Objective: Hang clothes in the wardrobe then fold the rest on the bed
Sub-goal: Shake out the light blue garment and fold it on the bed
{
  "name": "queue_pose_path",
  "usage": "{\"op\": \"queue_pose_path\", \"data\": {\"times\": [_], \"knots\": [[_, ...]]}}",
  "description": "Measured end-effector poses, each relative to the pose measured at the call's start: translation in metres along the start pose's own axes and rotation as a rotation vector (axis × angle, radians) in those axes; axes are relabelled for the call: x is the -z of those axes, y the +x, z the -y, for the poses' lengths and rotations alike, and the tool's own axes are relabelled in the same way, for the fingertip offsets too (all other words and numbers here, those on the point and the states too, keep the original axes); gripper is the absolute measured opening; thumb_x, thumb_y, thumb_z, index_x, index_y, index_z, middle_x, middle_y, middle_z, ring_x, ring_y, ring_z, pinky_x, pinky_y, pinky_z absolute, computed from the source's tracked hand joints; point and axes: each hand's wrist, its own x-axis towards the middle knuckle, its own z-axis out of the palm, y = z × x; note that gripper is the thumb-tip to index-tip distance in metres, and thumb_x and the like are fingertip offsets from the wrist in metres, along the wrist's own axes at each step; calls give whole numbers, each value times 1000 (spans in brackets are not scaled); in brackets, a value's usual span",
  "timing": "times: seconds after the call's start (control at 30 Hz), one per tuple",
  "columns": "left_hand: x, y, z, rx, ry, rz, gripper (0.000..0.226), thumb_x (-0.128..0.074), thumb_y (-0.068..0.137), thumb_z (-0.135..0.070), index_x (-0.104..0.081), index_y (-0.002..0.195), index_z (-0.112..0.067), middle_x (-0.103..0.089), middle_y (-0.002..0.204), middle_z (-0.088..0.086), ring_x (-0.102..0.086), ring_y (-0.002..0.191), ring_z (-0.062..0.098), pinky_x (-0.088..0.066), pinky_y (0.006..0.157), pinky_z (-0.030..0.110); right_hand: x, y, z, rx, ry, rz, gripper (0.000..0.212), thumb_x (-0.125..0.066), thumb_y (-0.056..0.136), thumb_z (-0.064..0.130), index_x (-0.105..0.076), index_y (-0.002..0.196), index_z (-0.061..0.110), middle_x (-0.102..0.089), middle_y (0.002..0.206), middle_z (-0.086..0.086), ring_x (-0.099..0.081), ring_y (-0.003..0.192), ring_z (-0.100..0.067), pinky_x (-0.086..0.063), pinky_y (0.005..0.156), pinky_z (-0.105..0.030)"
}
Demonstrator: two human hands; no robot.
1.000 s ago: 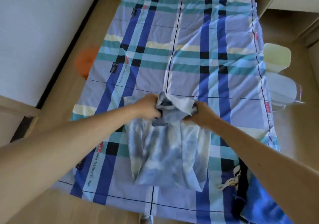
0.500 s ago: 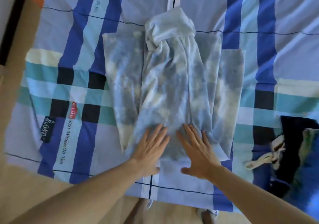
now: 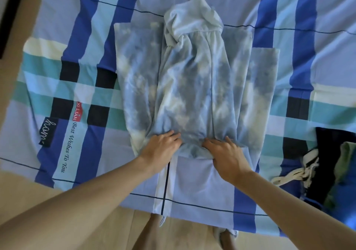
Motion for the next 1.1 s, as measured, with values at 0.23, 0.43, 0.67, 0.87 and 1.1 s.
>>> {"op": "queue_pose_path", "data": {"times": [0.23, 0.43, 0.67, 0.87, 1.1], "knots": [[59, -23, -13, 10, -196, 593, 28, -42, 76, 10, -46, 73, -17, -43, 73, 3, -59, 84, 37, -39, 63, 39, 48, -38, 10, 31, 207, 467, 36, -42, 100, 16, -60, 129, 25, -64, 121, -8, -58, 114, -32, -49, 92, -40], [122, -23, -17, -19, -400, 1016, 24, -41, 82, 8, -55, 88, -11, -52, 81, 8, -50, 76, 25, -37, 65, 38, 103, -48, 21, 47, 365, 869, 22, -44, 99, 9, -58, 115, 8, -54, 95, -4, -53, 81, -16, -36, 62, -17], [181, 70, 66, 165, -370, 526, 29, -55, 88, 4, -62, 112, -11, -67, 115, 9, -62, 99, 25, -50, 78, 28, 170, 64, -23, -91, 360, 267, 15, -48, 93, 8, -63, 94, 9, -59, 83, -5, -57, 78, -19, -47, 68, -24], [133, 92, 76, 264, -116, -94, 63, -62, 83, -7, -43, 142, -5, -46, 141, 21, -45, 130, 42, -42, 104, 51, 118, 91, -41, -329, 310, -195, 72, -64, 86, 14, -32, 150, 19, -45, 142, -13, -41, 132, -37, -39, 103, -46], [40, 53, -10, 100, -30, 77, 80, -49, 97, -43, -5, 161, -23, 10, 169, 11, 14, 154, 35, -6, 122, 61, 4, -17, -10, -825, 674, -535, 88, -79, 78, 20, -29, 150, 17, -29, 146, -13, -34, 134, -34, -34, 110, -47]]}}
